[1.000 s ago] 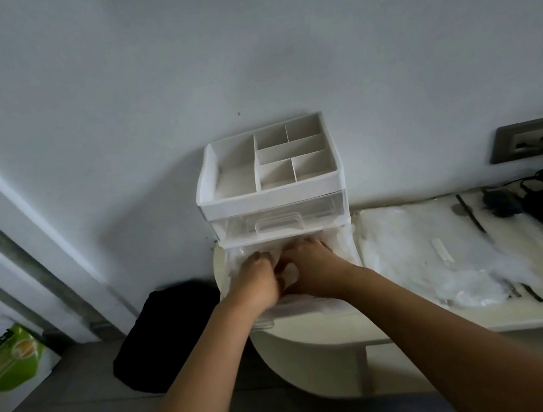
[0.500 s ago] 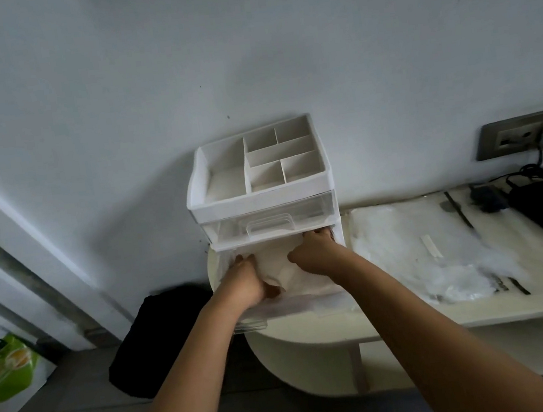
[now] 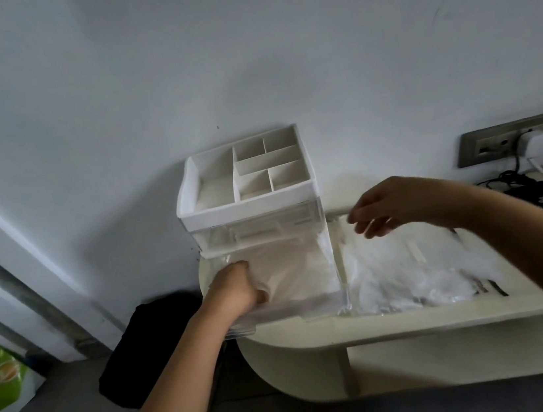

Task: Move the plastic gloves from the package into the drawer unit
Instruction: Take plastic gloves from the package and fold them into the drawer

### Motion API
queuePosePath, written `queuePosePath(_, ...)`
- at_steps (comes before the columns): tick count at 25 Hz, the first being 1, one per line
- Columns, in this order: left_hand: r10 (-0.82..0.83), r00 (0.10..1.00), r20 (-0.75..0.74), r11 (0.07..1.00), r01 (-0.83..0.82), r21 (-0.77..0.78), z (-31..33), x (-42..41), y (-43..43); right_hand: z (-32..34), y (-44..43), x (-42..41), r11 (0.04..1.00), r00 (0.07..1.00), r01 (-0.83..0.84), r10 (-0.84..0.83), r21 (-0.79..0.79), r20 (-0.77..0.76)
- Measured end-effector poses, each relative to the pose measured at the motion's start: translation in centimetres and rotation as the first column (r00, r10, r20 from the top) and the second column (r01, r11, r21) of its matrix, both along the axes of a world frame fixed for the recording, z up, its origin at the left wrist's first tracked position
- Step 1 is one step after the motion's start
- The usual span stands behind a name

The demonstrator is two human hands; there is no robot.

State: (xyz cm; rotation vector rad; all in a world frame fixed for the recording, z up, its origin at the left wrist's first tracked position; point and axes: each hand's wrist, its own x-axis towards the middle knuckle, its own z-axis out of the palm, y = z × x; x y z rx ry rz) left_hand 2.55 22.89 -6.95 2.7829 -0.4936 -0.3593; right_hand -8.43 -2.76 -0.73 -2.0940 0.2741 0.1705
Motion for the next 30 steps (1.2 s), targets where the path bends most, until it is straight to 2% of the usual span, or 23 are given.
queuePosePath(3,0.016,0.975,0.221,0.984,0.024,-0.179,1.3,-1.2,-0.9,-0.9,-4.3,-2.4,0.948,0.999,-0.016,0.001,-0.318,-0.048)
queuePosePath(5,0.014,0.928,0.372,0.941,0.113,-0.319,2.4,-2.9,-2.6,-2.3,-6.8,-4.1,0.820,0.988,-0.062,-0.029,-0.569,-0.149)
queuePosePath(7,-0.066,0.898,0.436,0.878,0.259,-0.402,3.3,-4.9,-5.0,-4.1,-9.4,-5.4,0.709,0.958,-0.089,-0.131,-0.699,-0.256)
queuePosePath(8,-0.122,0.887,0.445,0.846,0.328,-0.422,3.3,-5.6,-6.2,-5.2,-10.7,-5.8,0.697,0.937,-0.078,-0.192,-0.713,-0.290)
queuePosePath(10,-0.216,0.871,0.441,0.791,0.421,-0.444,2.8,-6.8,-8.8,-7.4,-12.6,-6.2,0.771,0.887,0.019,-0.307,-0.637,-0.345)
queuePosePath(12,-0.265,0.866,0.424,0.745,0.463,-0.480,2.1,-7.8,-11.3,-9.0,-13.1,-6.4,0.868,0.832,0.212,-0.401,-0.449,-0.383)
queuePosePath(14,-0.312,0.866,0.391,0.731,0.482,-0.483,1.2,-8.6,-14.0,-9.8,-13.2,-6.6,0.897,0.830,0.286,-0.408,-0.338,-0.381)
queuePosePath(19,-0.409,0.901,0.146,0.845,0.435,-0.311,-3.8,-8.5,-19.0,-10.4,-12.8,-7.0,0.926,0.908,0.252,-0.327,-0.282,-0.261)
queuePosePath(23,-0.435,0.900,0.009,0.900,0.435,-0.034,-8.3,-7.7,-20.1,-10.8,-12.8,-6.1,0.925,0.915,0.331,-0.363,-0.185,-0.178)
queuePosePath(26,-0.426,0.900,0.092,0.904,0.428,0.005,-10.6,-7.8,-20.1,-11.1,-13.0,-5.6,0.931,0.948,0.270,-0.302,-0.245,-0.100)
queuePosePath(30,-0.403,0.878,0.257,0.908,0.418,-0.006,-11.7,-8.4,-19.7,-11.6,-13.3,-5.6,0.934,0.950,0.279,-0.302,-0.226,-0.075)
